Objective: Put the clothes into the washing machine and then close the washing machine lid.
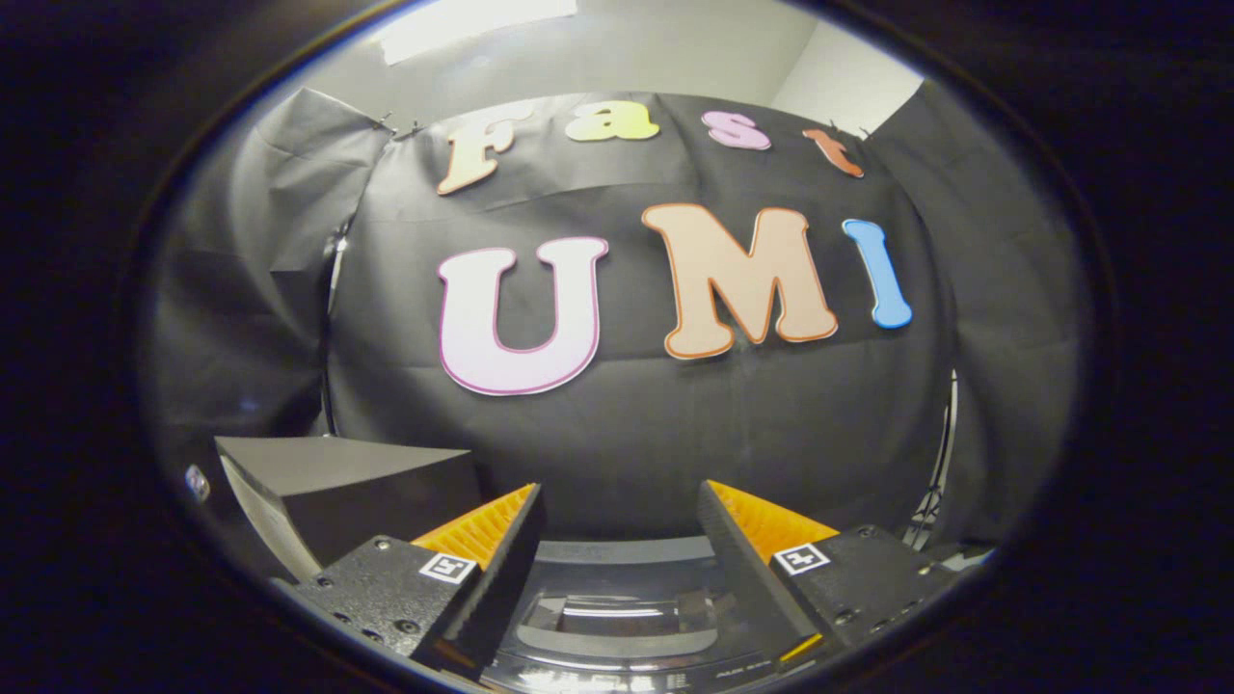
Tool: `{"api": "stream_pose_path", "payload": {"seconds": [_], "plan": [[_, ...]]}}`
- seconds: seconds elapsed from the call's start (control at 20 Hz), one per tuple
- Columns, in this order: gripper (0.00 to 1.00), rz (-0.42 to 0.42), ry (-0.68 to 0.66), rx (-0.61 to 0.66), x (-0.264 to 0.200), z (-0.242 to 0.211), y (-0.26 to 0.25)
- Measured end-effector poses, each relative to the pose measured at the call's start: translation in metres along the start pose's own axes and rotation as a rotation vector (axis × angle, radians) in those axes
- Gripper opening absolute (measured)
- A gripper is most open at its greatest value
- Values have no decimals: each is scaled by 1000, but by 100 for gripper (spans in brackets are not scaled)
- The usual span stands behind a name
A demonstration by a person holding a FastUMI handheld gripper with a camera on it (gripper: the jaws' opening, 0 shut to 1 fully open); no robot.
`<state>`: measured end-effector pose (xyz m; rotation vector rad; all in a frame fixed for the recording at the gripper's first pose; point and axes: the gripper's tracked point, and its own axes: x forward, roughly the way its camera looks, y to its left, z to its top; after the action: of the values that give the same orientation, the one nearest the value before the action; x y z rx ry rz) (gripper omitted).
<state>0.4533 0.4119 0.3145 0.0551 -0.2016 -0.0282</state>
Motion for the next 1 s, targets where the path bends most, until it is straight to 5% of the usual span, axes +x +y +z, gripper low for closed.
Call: {"api": "stream_pose_path", "payload": {"seconds": [0.35, 1.0], "plan": [[96, 23, -110, -75, -30, -7, -24], [97, -43, 55, 18, -90, -68, -33]]}}
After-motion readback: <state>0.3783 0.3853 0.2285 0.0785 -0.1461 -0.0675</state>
